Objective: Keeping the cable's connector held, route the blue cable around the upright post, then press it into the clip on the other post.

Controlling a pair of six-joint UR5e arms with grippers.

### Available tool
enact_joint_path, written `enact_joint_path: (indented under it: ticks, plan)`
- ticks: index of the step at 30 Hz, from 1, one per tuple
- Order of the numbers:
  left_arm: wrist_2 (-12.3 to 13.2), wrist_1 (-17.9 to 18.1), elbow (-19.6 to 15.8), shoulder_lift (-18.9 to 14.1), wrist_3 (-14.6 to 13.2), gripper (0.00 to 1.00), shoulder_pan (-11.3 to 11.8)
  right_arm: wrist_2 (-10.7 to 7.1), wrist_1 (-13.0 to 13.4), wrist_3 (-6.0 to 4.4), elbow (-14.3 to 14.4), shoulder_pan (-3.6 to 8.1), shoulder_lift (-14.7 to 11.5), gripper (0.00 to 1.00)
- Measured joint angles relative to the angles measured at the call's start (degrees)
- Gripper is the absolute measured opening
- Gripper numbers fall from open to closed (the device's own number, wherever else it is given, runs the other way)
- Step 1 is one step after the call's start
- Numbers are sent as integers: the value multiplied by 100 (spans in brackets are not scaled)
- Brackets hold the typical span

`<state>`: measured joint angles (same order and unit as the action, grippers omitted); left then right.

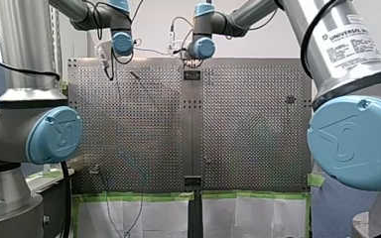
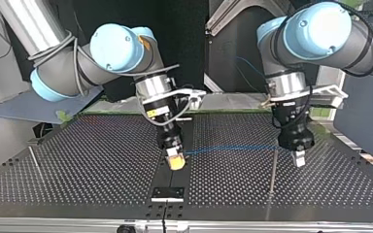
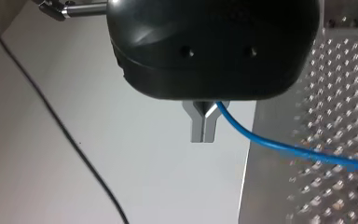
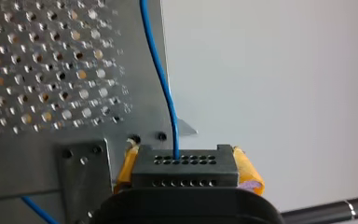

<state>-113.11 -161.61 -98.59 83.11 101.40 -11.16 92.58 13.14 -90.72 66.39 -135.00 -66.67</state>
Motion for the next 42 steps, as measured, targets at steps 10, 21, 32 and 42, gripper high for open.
enact_joint_path:
  ticks: [10,21,32,42]
  plan:
    - [580,24,110,343,-7,0,582,-94,-20,6,-326,-18,375,0]
    - [1025,40,191,810,-6,0,1188,-142,-5,29,-375,23,545,0]
    - [1559,92,237,912,71,0,1404,-181,32,43,-451,71,768,0]
    - [1774,146,293,1154,204,0,1473,-222,55,44,-520,156,896,0]
